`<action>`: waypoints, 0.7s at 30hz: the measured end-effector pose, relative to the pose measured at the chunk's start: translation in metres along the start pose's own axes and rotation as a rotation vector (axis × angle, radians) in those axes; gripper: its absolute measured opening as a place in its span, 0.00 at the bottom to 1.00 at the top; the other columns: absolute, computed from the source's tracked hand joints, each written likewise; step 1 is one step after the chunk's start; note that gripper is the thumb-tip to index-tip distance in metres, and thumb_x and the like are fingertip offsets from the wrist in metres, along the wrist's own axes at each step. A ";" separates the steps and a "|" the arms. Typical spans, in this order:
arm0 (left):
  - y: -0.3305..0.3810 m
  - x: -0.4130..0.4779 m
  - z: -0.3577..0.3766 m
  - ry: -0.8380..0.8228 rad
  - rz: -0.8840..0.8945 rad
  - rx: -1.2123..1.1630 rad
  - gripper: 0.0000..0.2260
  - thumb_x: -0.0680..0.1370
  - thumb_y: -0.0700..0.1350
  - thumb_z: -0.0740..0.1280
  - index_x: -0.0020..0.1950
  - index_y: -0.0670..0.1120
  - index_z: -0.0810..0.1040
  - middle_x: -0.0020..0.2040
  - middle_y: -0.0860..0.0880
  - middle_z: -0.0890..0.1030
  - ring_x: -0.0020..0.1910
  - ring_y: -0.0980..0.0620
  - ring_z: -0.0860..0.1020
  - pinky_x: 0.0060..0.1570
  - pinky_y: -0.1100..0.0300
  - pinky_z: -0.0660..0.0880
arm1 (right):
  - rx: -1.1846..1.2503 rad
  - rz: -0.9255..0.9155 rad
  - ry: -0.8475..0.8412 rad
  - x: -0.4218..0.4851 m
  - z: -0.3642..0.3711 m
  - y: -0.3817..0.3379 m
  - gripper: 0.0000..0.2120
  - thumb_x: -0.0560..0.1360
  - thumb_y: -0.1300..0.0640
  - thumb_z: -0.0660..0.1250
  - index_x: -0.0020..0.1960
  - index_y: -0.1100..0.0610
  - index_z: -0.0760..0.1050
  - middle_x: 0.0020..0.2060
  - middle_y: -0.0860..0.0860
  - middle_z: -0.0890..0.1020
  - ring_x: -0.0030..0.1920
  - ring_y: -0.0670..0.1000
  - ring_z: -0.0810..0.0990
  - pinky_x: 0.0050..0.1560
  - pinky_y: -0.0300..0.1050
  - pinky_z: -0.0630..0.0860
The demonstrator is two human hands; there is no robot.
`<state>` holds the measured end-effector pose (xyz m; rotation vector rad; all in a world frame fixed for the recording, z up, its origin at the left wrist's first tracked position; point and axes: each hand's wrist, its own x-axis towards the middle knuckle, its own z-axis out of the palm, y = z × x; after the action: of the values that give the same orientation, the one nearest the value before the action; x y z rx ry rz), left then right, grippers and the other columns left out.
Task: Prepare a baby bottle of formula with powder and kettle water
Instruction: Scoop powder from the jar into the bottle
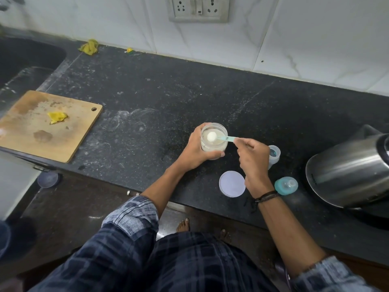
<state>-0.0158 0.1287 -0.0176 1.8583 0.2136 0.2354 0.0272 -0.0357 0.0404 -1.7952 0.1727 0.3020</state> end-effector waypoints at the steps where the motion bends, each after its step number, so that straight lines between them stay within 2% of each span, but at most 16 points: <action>1: 0.001 0.000 0.000 0.002 0.002 -0.001 0.35 0.64 0.47 0.82 0.67 0.57 0.72 0.62 0.67 0.76 0.66 0.56 0.75 0.68 0.60 0.70 | 0.016 0.011 0.009 0.000 -0.001 -0.001 0.07 0.80 0.57 0.71 0.44 0.50 0.83 0.24 0.40 0.79 0.29 0.42 0.73 0.31 0.37 0.69; 3: 0.003 0.000 0.000 0.009 0.003 0.001 0.35 0.64 0.48 0.82 0.66 0.60 0.71 0.62 0.66 0.76 0.66 0.55 0.75 0.68 0.57 0.70 | 0.026 0.012 0.016 0.000 -0.001 -0.003 0.08 0.80 0.56 0.71 0.43 0.48 0.83 0.25 0.39 0.79 0.29 0.41 0.73 0.30 0.36 0.69; 7: 0.007 0.000 -0.001 0.014 0.014 -0.006 0.34 0.63 0.48 0.82 0.64 0.64 0.72 0.62 0.63 0.78 0.65 0.54 0.77 0.68 0.53 0.72 | 0.050 0.056 0.009 0.001 -0.002 -0.002 0.06 0.80 0.58 0.71 0.45 0.52 0.84 0.24 0.40 0.78 0.28 0.42 0.71 0.31 0.37 0.68; 10: 0.010 0.002 -0.002 -0.008 -0.005 -0.008 0.34 0.61 0.50 0.83 0.63 0.65 0.73 0.61 0.62 0.79 0.64 0.56 0.77 0.67 0.53 0.73 | 0.115 0.110 -0.014 0.000 -0.002 0.000 0.06 0.81 0.58 0.71 0.45 0.53 0.83 0.22 0.40 0.75 0.23 0.41 0.68 0.25 0.34 0.65; 12: 0.009 0.000 -0.003 -0.028 -0.049 -0.013 0.41 0.60 0.55 0.83 0.71 0.60 0.71 0.65 0.62 0.77 0.68 0.58 0.74 0.69 0.56 0.70 | 0.207 0.160 -0.027 -0.002 -0.004 0.000 0.05 0.81 0.59 0.72 0.46 0.56 0.83 0.22 0.42 0.72 0.21 0.41 0.64 0.21 0.34 0.61; 14: 0.008 -0.004 -0.005 -0.044 -0.121 -0.014 0.55 0.58 0.58 0.82 0.80 0.51 0.60 0.74 0.54 0.70 0.76 0.54 0.66 0.77 0.53 0.63 | 0.295 0.212 -0.047 -0.004 -0.007 0.000 0.04 0.80 0.60 0.72 0.46 0.58 0.82 0.24 0.45 0.70 0.21 0.41 0.62 0.20 0.34 0.59; 16: 0.009 -0.009 -0.007 -0.055 -0.131 -0.023 0.61 0.58 0.58 0.83 0.83 0.49 0.53 0.80 0.50 0.63 0.80 0.52 0.60 0.80 0.50 0.58 | 0.351 0.242 -0.067 -0.006 -0.011 -0.002 0.04 0.80 0.61 0.72 0.46 0.59 0.81 0.24 0.46 0.70 0.20 0.42 0.61 0.19 0.34 0.58; 18: 0.013 -0.013 -0.007 -0.017 -0.089 -0.010 0.61 0.59 0.58 0.83 0.84 0.50 0.52 0.81 0.52 0.60 0.81 0.53 0.57 0.80 0.53 0.57 | 0.380 0.254 -0.074 -0.008 -0.016 -0.005 0.04 0.80 0.61 0.72 0.46 0.59 0.81 0.24 0.46 0.71 0.20 0.42 0.61 0.19 0.34 0.57; 21: 0.021 -0.024 0.002 0.172 0.029 0.059 0.50 0.66 0.59 0.79 0.82 0.49 0.58 0.80 0.53 0.61 0.80 0.53 0.56 0.78 0.59 0.56 | 0.411 0.243 -0.062 -0.010 -0.029 -0.011 0.05 0.79 0.61 0.73 0.45 0.58 0.80 0.24 0.46 0.72 0.22 0.43 0.61 0.19 0.35 0.57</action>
<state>-0.0373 0.1142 0.0006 1.9016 0.3158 0.4137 0.0234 -0.0615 0.0597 -1.3572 0.3823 0.4587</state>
